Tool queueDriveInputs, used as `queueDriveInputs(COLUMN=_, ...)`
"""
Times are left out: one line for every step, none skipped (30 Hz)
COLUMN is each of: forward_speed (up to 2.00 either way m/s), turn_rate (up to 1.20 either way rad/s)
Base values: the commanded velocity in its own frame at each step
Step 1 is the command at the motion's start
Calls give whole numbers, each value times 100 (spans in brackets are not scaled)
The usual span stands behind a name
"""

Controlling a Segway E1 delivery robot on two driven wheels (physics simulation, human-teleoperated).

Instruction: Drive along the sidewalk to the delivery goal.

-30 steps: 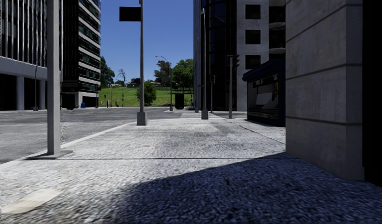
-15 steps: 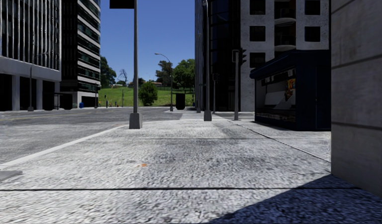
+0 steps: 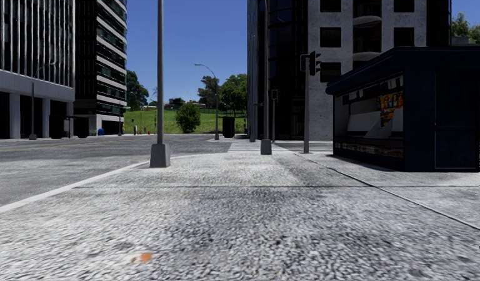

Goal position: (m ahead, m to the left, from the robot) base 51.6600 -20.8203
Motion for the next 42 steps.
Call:
queueDriveInputs(forward_speed=200, turn_rate=0)
queueDriveInputs(forward_speed=200, turn_rate=0)
queueDriveInputs(forward_speed=200, turn_rate=0)
queueDriveInputs(forward_speed=200, turn_rate=0)
queueDriveInputs(forward_speed=200, turn_rate=0)
queueDriveInputs(forward_speed=200, turn_rate=0)
queueDriveInputs(forward_speed=200, turn_rate=0)
queueDriveInputs(forward_speed=200, turn_rate=0)
queueDriveInputs(forward_speed=200, turn_rate=0)
queueDriveInputs(forward_speed=200, turn_rate=0)
queueDriveInputs(forward_speed=200, turn_rate=0)
queueDriveInputs(forward_speed=200, turn_rate=0)
queueDriveInputs(forward_speed=200, turn_rate=0)
queueDriveInputs(forward_speed=200, turn_rate=0)
queueDriveInputs(forward_speed=200, turn_rate=0)
queueDriveInputs(forward_speed=200, turn_rate=0)
queueDriveInputs(forward_speed=200, turn_rate=0)
queueDriveInputs(forward_speed=200, turn_rate=0)
queueDriveInputs(forward_speed=200, turn_rate=0)
queueDriveInputs(forward_speed=200, turn_rate=0)
queueDriveInputs(forward_speed=200, turn_rate=0)
queueDriveInputs(forward_speed=200, turn_rate=0)
queueDriveInputs(forward_speed=200, turn_rate=0)
queueDriveInputs(forward_speed=200, turn_rate=0)
queueDriveInputs(forward_speed=200, turn_rate=0)
queueDriveInputs(forward_speed=200, turn_rate=0)
queueDriveInputs(forward_speed=200, turn_rate=0)
queueDriveInputs(forward_speed=200, turn_rate=0)
queueDriveInputs(forward_speed=200, turn_rate=0)
queueDriveInputs(forward_speed=200, turn_rate=0)
queueDriveInputs(forward_speed=200, turn_rate=0)
queueDriveInputs(forward_speed=200, turn_rate=0)
queueDriveInputs(forward_speed=200, turn_rate=0)
queueDriveInputs(forward_speed=200, turn_rate=0)
queueDriveInputs(forward_speed=200, turn_rate=0)
queueDriveInputs(forward_speed=200, turn_rate=0)
queueDriveInputs(forward_speed=200, turn_rate=0)
queueDriveInputs(forward_speed=200, turn_rate=0)
queueDriveInputs(forward_speed=200, turn_rate=0)
queueDriveInputs(forward_speed=200, turn_rate=0)
queueDriveInputs(forward_speed=200, turn_rate=0)
queueDriveInputs(forward_speed=200, turn_rate=0)
